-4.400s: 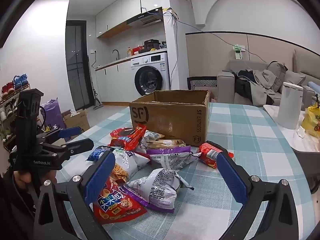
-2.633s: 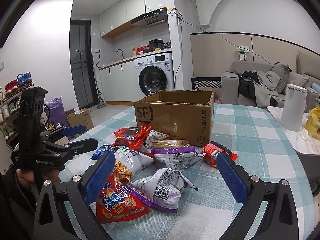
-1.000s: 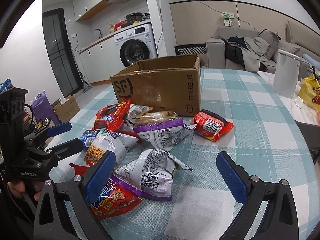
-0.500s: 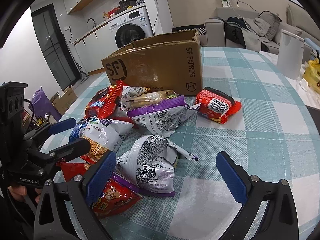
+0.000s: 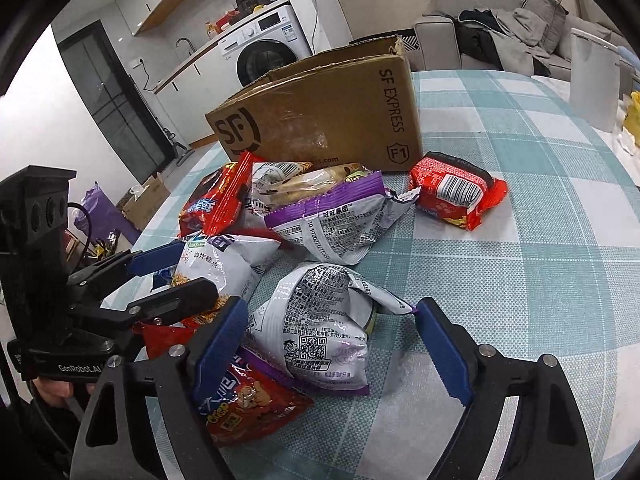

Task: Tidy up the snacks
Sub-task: 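Grasp the orange-and-white noodle bag with the left tool while the right tool grasps the white-and-purple bag, then lift both held bags and carry them over the open cardboard box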

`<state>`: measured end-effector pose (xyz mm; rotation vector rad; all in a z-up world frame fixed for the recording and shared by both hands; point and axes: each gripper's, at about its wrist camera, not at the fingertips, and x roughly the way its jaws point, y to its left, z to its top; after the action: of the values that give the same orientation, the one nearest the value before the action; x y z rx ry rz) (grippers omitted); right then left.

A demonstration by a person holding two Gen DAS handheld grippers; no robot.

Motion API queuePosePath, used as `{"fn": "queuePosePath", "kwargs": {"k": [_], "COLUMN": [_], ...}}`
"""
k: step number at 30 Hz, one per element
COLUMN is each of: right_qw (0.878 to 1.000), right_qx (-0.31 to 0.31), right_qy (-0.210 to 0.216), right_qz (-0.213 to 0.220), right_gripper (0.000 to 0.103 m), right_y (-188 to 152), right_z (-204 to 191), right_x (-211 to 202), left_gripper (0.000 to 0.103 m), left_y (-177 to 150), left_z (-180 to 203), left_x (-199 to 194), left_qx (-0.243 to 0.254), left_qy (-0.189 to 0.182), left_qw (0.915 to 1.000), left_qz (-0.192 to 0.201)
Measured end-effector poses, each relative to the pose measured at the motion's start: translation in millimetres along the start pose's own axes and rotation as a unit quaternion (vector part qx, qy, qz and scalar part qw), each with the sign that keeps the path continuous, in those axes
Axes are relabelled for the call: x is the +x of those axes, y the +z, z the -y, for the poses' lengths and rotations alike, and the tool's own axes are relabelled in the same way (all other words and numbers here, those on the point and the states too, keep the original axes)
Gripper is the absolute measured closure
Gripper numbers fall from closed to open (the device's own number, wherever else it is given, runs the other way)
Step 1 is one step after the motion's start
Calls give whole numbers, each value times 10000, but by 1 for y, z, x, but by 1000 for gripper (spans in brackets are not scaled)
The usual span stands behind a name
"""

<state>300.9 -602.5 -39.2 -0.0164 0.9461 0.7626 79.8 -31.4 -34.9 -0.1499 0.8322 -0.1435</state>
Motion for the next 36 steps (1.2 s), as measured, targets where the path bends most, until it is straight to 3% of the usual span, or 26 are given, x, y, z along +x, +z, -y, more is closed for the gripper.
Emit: {"fn": "queuePosePath", "kwargs": {"k": [4,7,10,12,17,36], "right_qw": [9999,9998,9997,9992,9981,9977], "right_qx": [68,105,107,157,224,207], "right_qy": [97,175,233,369,570,563], "right_qz": [-26,-41,-36,-39,-88,308], "right_gripper": [19,22,27,35,44,56], "right_y": [-1,-2,-3,-3,-4,-6], "right_z": [1,2,2,3,3,7], "right_x": [1,1,0,-1,0,-17], "left_gripper": [24,31,46,46,49,52], "left_y": [3,3,1,0,-2,-13], "left_z": [6,7,9,12,14,1], "left_x": [7,14,22,24,25,-5], "left_qx": [118,88,72,131,124,106], "left_qy": [-21,-96,-230,-185,-208,-315], "left_qw": [9999,9996,9990,9991,9993,9994], "left_qz": [-124,-265,-365,-344,-286,98]}}
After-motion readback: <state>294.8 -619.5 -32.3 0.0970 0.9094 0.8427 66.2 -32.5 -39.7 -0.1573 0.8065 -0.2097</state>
